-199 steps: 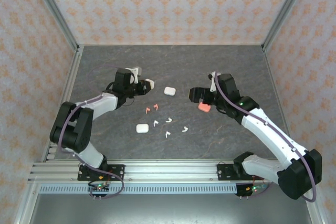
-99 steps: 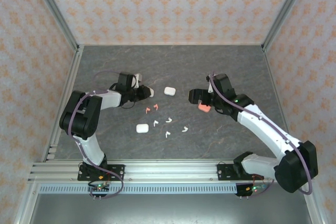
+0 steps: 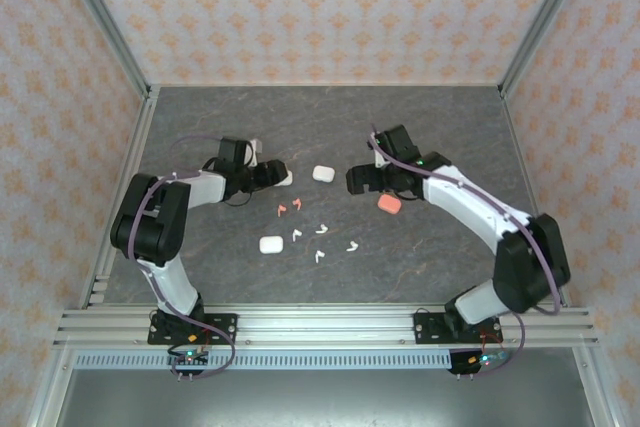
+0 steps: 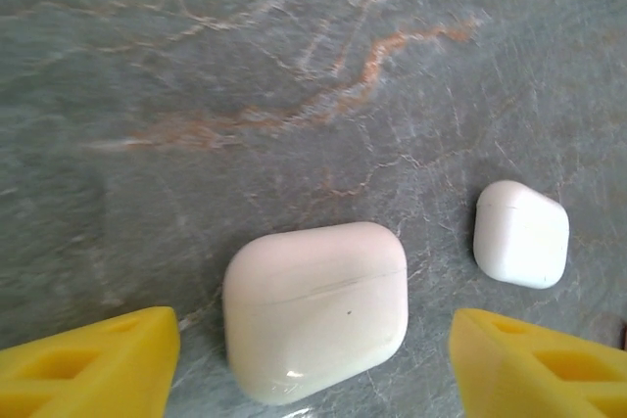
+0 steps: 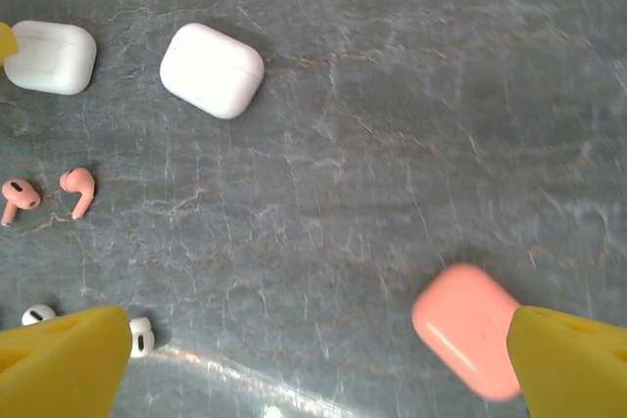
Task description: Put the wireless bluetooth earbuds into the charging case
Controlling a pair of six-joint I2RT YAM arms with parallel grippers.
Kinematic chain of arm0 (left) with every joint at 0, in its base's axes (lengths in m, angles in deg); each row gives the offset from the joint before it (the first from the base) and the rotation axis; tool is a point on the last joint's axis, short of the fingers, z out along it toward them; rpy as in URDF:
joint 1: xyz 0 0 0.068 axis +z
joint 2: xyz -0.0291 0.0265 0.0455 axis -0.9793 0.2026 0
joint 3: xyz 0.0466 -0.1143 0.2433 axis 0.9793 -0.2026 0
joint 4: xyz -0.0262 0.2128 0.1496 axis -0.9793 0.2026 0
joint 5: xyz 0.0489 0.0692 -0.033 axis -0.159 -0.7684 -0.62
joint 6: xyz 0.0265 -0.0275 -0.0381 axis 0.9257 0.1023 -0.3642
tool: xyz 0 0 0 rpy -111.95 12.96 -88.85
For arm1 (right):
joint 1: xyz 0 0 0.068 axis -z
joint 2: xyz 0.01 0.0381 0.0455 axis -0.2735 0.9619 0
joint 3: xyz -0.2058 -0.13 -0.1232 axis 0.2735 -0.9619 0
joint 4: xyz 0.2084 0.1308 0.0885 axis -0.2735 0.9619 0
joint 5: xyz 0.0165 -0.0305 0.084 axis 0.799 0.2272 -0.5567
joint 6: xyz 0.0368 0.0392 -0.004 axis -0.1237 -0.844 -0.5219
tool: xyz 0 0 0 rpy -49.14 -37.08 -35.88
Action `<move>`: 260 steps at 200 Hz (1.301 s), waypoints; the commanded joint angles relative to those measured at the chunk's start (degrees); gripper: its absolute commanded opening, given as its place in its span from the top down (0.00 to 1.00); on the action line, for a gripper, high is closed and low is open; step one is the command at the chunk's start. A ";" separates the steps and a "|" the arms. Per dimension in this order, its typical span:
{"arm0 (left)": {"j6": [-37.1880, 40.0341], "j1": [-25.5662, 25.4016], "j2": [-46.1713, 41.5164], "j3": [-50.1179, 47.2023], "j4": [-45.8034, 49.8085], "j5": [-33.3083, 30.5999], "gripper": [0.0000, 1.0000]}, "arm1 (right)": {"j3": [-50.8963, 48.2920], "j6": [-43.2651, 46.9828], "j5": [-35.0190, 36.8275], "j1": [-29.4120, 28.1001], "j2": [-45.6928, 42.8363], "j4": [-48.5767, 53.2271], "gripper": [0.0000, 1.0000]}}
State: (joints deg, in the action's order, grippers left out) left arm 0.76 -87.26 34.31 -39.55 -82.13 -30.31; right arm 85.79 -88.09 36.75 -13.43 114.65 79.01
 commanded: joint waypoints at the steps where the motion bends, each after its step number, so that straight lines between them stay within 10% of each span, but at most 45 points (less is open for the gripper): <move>1: 1.29 0.85 -4.87 -0.36 2.73 -3.41 0.23 | 5.86 7.44 0.62 -2.11 6.59 1.65 0.03; 147: -0.90 0.89 -34.32 -12.17 6.31 -7.41 0.11 | 43.43 20.10 -2.37 -5.59 45.88 10.87 0.08; 260: -0.99 0.87 -33.38 -12.45 5.35 -6.92 0.10 | 30.37 22.23 1.05 -7.86 39.30 9.01 0.21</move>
State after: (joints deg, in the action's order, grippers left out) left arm 0.60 -86.54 0.91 -51.36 -77.06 -36.28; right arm 119.99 -66.47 36.95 -20.31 155.93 84.50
